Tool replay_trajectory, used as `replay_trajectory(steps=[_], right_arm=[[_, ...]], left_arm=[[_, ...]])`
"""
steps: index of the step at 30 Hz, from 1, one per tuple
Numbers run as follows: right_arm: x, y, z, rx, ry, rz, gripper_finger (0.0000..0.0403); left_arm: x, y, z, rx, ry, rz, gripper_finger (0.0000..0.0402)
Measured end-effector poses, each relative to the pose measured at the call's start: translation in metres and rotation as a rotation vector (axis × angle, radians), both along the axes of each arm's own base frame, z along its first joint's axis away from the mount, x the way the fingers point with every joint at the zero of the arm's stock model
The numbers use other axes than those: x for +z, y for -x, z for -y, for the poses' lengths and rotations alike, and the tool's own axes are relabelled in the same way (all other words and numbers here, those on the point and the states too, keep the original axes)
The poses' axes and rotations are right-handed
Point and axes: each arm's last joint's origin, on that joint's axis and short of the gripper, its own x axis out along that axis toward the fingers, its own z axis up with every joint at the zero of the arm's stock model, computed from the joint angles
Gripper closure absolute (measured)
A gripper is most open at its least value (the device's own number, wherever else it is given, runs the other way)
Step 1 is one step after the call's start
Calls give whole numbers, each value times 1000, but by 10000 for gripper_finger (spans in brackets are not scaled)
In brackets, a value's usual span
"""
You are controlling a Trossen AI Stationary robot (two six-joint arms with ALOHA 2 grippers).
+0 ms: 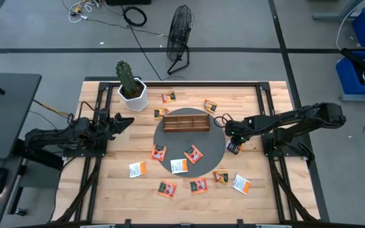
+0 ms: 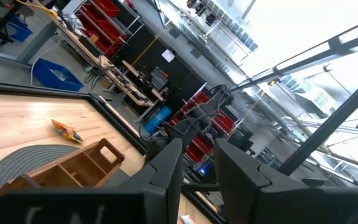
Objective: Pick & Place Tea
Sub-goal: Put the white tea bag into the right section of the wooden organizer
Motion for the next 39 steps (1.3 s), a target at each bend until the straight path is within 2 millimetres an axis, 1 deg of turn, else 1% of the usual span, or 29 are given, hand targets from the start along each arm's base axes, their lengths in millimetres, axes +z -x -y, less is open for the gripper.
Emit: replay_trajectory(steps=[4, 8, 12, 19, 27, 34, 36, 39], right_arm=[[1, 0, 0, -34, -11, 1, 395], [9, 0, 0, -47, -26, -2, 400], [25, -5, 0, -43, -1, 29, 401], [49, -13, 1, -48, 30, 59, 402], [93, -34, 0, -77, 144, 188, 403], [131, -52, 3, -128, 238, 359, 403], [140, -56, 4, -151, 252, 407, 403], [150, -61, 5, -191, 269, 481, 403]], left_arm=[[0, 0, 0, 0, 0, 0, 305], [0, 0, 0, -11, 45, 14, 305], [0, 0, 0, -28, 113, 35, 305], [0, 0, 0, -29, 125, 41, 305], [2, 1, -1, -46, 244, 98, 305], [5, 2, -2, -2, 204, 112, 305], [5, 2, -2, 13, 187, 102, 305], [12, 0, -2, 36, 155, 79, 305]])
